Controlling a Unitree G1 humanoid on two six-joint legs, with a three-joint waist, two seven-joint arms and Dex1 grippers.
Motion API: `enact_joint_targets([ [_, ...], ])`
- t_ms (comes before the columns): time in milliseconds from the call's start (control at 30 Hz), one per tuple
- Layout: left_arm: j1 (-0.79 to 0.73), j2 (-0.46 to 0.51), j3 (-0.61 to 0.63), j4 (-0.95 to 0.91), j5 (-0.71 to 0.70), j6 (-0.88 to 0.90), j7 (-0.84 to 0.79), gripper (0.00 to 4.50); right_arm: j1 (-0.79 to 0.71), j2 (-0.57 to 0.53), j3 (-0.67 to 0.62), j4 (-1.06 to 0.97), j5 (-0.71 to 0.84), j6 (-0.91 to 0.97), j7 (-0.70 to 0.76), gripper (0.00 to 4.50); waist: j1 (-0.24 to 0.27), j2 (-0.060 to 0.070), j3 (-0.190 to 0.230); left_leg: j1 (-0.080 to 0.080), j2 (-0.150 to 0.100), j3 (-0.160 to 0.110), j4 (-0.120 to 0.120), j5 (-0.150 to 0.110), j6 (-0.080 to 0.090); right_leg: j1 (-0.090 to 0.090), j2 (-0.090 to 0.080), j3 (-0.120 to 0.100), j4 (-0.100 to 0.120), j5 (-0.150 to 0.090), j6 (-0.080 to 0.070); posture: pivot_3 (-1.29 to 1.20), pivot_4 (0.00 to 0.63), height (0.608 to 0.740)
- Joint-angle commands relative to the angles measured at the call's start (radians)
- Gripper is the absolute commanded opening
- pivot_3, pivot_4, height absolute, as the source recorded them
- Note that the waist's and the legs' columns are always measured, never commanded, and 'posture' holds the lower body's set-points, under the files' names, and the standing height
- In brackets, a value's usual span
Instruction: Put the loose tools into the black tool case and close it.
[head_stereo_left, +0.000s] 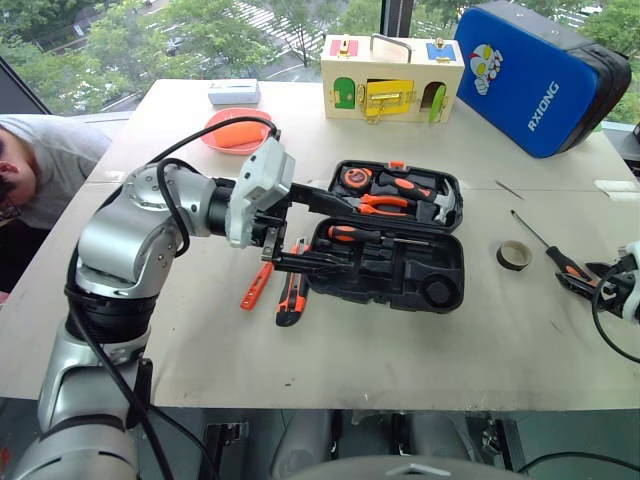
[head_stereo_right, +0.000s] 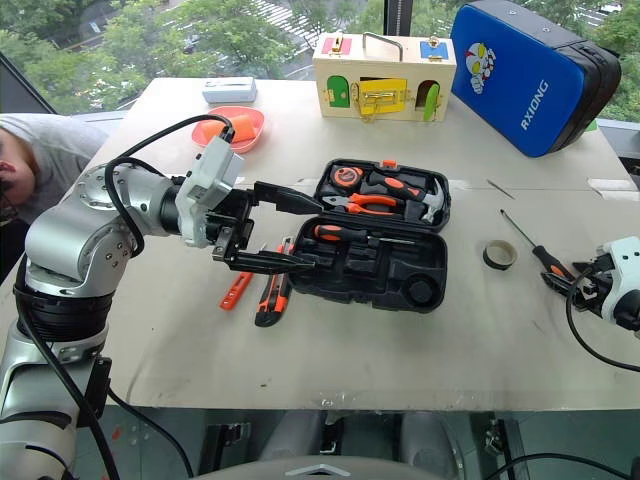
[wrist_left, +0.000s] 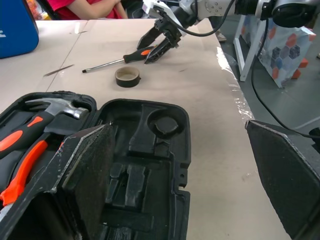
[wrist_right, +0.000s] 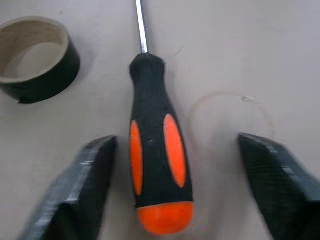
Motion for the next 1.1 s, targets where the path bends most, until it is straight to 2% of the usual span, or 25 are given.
enact_joint_targets([
  [33, -0.016, 0.007, 0.016, -0.006, -0.021, -0.011, 0.003, 4.5, 0.016, -0.002, -0.011, -0.013, 0.002, -0.016, -0.002, 1.89, -0.001, 0.0, 0.0, 0.0, 0.0, 0.0, 0.0, 0.0, 0.0, 0.0, 0.0, 0.0, 0.0, 0.0, 0.0, 0.0, 0.15, 0.735],
  [133, -0.007, 0.014, 0.017, -0.002, -0.011, -0.016, 0.01, 4.5, 0.018, -0.009, -0.036, -0.04, 0.02, -0.023, -0.006, 0.5, 0.001, 0.0, 0.0, 0.0, 0.0, 0.0, 0.0, 0.0, 0.0, 0.0, 0.0, 0.0, 0.0, 0.0, 0.0, 0.0, 0.15, 0.735],
  [267, 0.017, 0.042, 0.025, 0.003, -0.001, -0.012, 0.014, 4.5, -0.044, -0.035, -0.054, -0.127, 0.072, -0.007, 0.015, 0.51, -0.005, 0.002, 0.001, 0.0, 0.0, 0.0, 0.0, 0.0, 0.0, 0.0, 0.0, 0.0, 0.0, 0.0, 0.0, 0.0, 0.15, 0.735],
  [333, 0.042, 0.071, 0.035, 0.012, 0.002, -0.014, 0.008, 4.5, -0.104, -0.054, 0.001, -0.236, 0.094, 0.011, 0.074, 0.51, -0.013, 0.006, 0.004, 0.001, 0.0, 0.001, 0.0, 0.0, 0.0, -0.001, 0.0, 0.002, 0.001, 0.0, 0.0, 0.0, 0.15, 0.735],
  [467, 0.109, 0.138, 0.059, 0.014, 0.004, -0.03, -0.012, 4.5, -0.26, -0.037, 0.162, -0.44, 0.159, 0.103, 0.191, 0.51, -0.032, 0.007, 0.005, 0.003, 0.001, 0.001, -0.001, 0.0, 0.0, -0.002, 0.003, 0.007, 0.004, 0.0, 0.0, 0.0, 0.15, 0.735],
  [600, 0.175, 0.182, 0.073, -0.023, 0.007, -0.048, -0.009, 4.5, -0.357, 0.008, 0.397, -0.558, 0.124, 0.125, 0.297, 0.51, -0.014, 0.006, 0.004, 0.002, 0.002, -0.003, -0.003, 0.0, 0.0, -0.003, 0.004, 0.005, 0.0, 0.0, 0.0, 0.0, 0.15, 0.735],
  [800, 0.19, 0.184, 0.087, -0.049, 0.002, -0.05, 0.033, 4.5, -0.436, 0.08, 0.58, -0.464, -0.019, 0.1, 0.278, 0.51, 0.02, 0.004, 0.006, -0.003, -0.004, -0.003, 0.001, -0.001, 0.002, -0.004, -0.001, 0.004, -0.002, 0.001, 0.002, 0.0, 0.15, 0.735],
  [1100, 0.189, 0.184, 0.094, -0.063, -0.008, -0.047, 0.064, 4.5, -0.442, 0.08, 0.621, -0.247, -0.167, -0.135, 0.318, 0.51, 0.01, 0.004, 0.006, -0.003, -0.004, -0.004, -0.001, -0.001, 0.001, -0.005, 0.0, 0.003, -0.002, 0.001, 0.002, 0.0, 0.15, 0.735],
])
